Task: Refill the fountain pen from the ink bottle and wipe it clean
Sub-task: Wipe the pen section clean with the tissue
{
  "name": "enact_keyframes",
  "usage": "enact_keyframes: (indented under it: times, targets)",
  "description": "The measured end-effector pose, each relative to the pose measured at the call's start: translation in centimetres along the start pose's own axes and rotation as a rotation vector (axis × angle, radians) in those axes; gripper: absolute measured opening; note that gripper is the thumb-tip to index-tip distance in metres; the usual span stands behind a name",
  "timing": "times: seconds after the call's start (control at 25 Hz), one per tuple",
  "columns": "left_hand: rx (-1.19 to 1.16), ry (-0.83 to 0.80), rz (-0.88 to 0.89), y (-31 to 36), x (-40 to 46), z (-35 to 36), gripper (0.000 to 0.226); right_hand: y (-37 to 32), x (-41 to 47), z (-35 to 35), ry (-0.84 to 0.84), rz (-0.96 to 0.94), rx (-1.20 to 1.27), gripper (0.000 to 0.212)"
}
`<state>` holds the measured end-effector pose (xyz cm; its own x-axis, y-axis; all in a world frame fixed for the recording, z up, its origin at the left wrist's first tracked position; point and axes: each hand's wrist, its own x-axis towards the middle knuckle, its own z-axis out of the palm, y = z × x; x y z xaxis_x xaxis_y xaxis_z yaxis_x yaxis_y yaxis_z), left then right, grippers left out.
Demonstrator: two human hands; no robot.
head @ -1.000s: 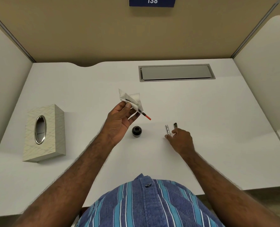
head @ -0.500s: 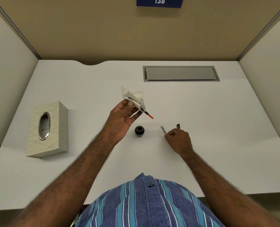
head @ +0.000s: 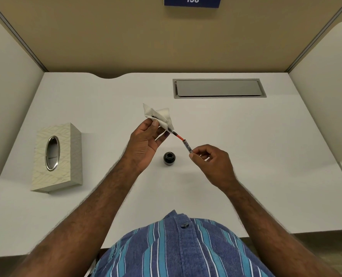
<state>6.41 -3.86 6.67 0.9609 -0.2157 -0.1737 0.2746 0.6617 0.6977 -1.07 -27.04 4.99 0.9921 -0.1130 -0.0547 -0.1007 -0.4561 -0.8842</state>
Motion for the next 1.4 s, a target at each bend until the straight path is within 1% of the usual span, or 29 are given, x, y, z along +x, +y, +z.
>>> enact_keyframes:
  times: [0.36, 0.72, 0.96, 1.2, 1.4]
  targets:
    - [0.022, -0.008, 0.007, 0.3, -0.1, 0.0, 0.022, -1.1, 0.1, 0.0, 0.019, -0.053, 0.026, 0.006]
    - [0.145, -0.038, 0.005, -0.1, -0.3, 0.7, 0.021, -1.6, 0.4, 0.2, 0.056, -0.127, 0.003, 0.006]
    - [0.205, -0.027, 0.018, 0.1, -0.3, 1.1, 0.024, -2.2, 0.5, 0.4, 0.129, -0.189, -0.010, 0.009]
    - [0.278, -0.075, 0.018, 0.0, -0.5, 1.9, 0.022, -3.0, 0.7, 0.6, 0.133, -0.160, 0.040, 0.010]
    - [0.231, -0.105, -0.004, 0.1, -0.3, 1.7, 0.028, -3.4, 0.7, 0.5, 0.120, -0.106, 0.107, 0.007]
